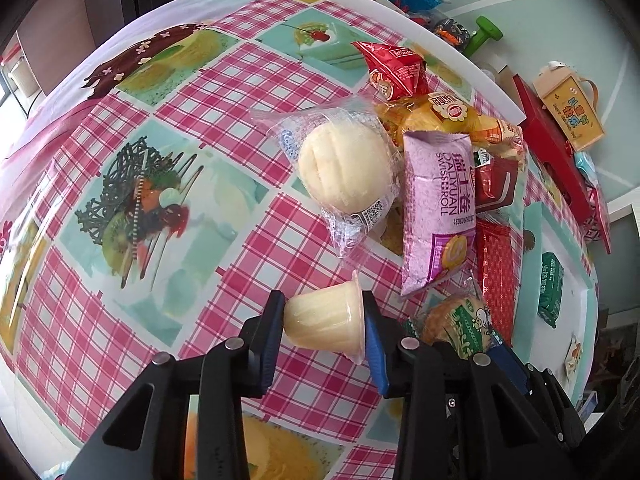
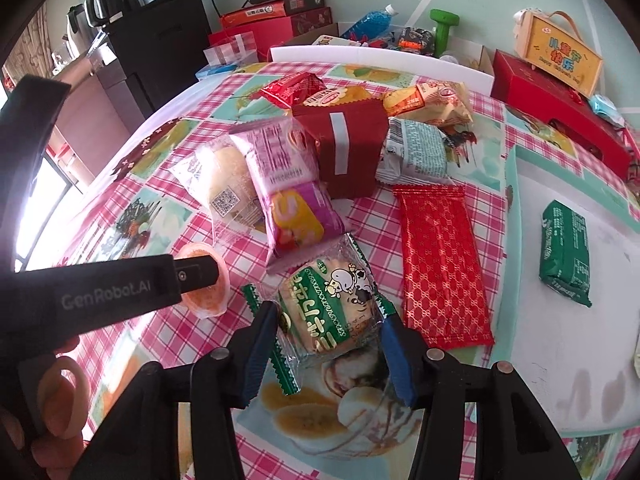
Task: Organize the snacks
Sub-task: 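Lower the pudding cup into the tray, open left tool while right releases cookie packet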
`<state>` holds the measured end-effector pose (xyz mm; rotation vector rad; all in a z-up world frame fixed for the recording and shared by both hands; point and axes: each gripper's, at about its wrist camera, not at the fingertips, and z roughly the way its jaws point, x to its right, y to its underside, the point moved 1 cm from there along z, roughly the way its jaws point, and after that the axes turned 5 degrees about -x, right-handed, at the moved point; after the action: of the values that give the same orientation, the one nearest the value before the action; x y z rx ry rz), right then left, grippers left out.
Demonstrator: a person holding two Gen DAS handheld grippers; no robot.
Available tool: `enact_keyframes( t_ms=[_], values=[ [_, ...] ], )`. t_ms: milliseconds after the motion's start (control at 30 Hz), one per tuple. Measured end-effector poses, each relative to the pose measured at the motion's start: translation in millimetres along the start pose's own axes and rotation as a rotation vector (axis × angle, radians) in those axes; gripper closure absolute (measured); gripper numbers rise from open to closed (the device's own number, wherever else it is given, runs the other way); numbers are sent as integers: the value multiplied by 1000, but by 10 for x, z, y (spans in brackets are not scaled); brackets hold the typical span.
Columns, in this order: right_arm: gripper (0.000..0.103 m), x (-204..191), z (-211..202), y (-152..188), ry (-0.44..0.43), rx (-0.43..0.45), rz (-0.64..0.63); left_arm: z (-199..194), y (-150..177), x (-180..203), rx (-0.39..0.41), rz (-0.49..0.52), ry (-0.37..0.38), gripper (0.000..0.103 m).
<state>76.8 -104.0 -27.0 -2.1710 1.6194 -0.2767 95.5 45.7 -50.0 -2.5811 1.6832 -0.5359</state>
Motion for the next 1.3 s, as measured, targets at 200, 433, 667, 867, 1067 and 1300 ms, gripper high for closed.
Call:
enact_keyframes(
  t_ms=[200, 433, 667, 867, 1067, 1300],
  values=[
    [48, 32, -133, 26, -11, 30, 21, -68, 29, -60, 8, -6, 19, 65],
    [48, 51, -220, 47, -19, 45, 36, -236, 70, -51, 34, 1, 27, 64],
    [48, 155, -264, 43, -22, 56, 73, -356, 97, -9, 58, 20, 37, 65],
    [48, 431, -392, 40, 15, 92, 146, -478, 135, 195, 101, 72, 46, 65],
    [48, 882, -574, 79, 59, 135, 272, -619, 230, 641, 161, 187, 84, 65],
    [48, 1521, -798, 250, 141, 173, 463, -581, 440, 1222, 157, 344, 144, 65]
  ],
)
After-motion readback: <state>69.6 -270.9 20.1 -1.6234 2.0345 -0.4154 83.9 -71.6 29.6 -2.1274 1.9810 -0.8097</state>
